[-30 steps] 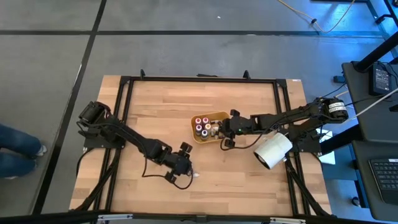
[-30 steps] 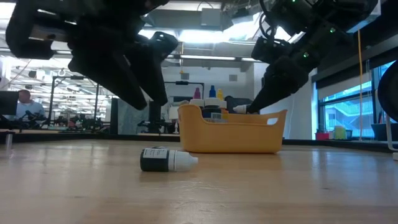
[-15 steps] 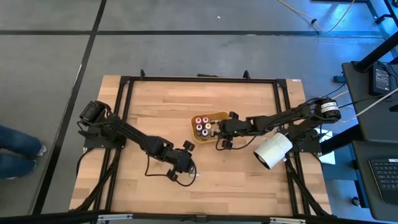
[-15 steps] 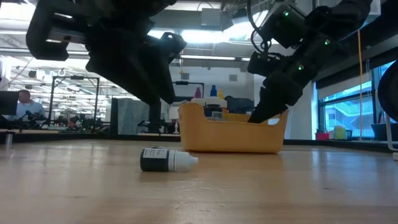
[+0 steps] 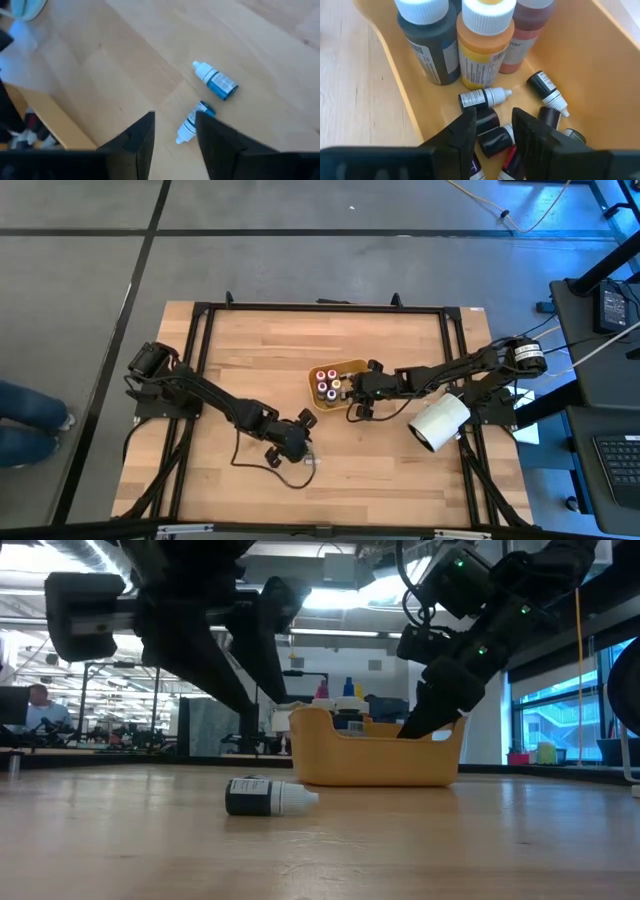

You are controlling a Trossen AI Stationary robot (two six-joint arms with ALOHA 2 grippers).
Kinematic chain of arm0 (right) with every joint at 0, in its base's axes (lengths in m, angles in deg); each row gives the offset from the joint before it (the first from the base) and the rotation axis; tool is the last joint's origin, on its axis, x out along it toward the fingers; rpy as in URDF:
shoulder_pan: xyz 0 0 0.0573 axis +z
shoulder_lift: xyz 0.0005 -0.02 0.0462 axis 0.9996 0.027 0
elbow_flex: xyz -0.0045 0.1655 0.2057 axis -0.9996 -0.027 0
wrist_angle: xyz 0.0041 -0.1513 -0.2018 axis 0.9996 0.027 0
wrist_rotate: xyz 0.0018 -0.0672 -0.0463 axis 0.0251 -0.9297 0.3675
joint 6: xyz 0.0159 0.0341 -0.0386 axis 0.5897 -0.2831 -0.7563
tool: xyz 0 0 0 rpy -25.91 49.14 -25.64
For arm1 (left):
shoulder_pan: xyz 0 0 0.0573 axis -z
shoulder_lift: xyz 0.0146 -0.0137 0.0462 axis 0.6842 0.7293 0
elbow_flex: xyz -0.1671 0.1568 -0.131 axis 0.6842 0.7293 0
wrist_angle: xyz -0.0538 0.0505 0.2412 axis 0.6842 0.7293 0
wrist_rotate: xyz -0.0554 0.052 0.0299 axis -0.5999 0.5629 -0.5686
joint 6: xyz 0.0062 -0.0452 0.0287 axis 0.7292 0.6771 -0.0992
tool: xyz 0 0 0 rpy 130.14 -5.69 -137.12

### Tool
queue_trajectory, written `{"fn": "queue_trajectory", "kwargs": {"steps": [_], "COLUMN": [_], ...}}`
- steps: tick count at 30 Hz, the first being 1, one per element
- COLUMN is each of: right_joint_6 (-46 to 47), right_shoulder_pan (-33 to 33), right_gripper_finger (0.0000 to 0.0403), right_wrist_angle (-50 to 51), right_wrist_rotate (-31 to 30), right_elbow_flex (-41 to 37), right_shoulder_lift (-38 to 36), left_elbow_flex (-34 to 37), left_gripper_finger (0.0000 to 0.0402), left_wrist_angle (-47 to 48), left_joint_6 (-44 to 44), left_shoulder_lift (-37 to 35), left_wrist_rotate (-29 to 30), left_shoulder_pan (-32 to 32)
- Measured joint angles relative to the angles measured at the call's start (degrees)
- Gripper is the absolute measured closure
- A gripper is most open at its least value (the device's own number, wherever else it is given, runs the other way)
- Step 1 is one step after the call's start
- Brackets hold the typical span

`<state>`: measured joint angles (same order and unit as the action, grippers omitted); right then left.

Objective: Pick & Place food coloring
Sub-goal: Put the small blue food coloring bottle into the yellow bin

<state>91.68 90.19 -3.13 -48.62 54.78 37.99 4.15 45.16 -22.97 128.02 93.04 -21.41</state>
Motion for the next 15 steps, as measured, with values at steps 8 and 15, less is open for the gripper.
{"fn": "queue_trajectory", "kwargs": {"steps": [8,15], "right_joint_6": [-0.1,-1.2], "right_shoulder_pan": [0.0,0.0], "right_gripper_finger": [0.0274,0.0274], "right_wrist_angle": [-0.1,-0.3], "right_wrist_rotate": [0.1,0.3], "right_elbow_flex": [0.0,-0.1], "right_shoulder_lift": [0.0,0.0], "left_elbow_flex": [0.0,0.0], "left_gripper_finger": [0.0249,0.0257], "left_wrist_angle": [-2.2,-2.6], "left_joint_6": [-6.0,-7.6], "left_shoulder_lift": [5.3,7.9], "left_wrist_rotate": [-3.3,-3.9], "left_shoulder_pan": [0.0,-0.4]}}
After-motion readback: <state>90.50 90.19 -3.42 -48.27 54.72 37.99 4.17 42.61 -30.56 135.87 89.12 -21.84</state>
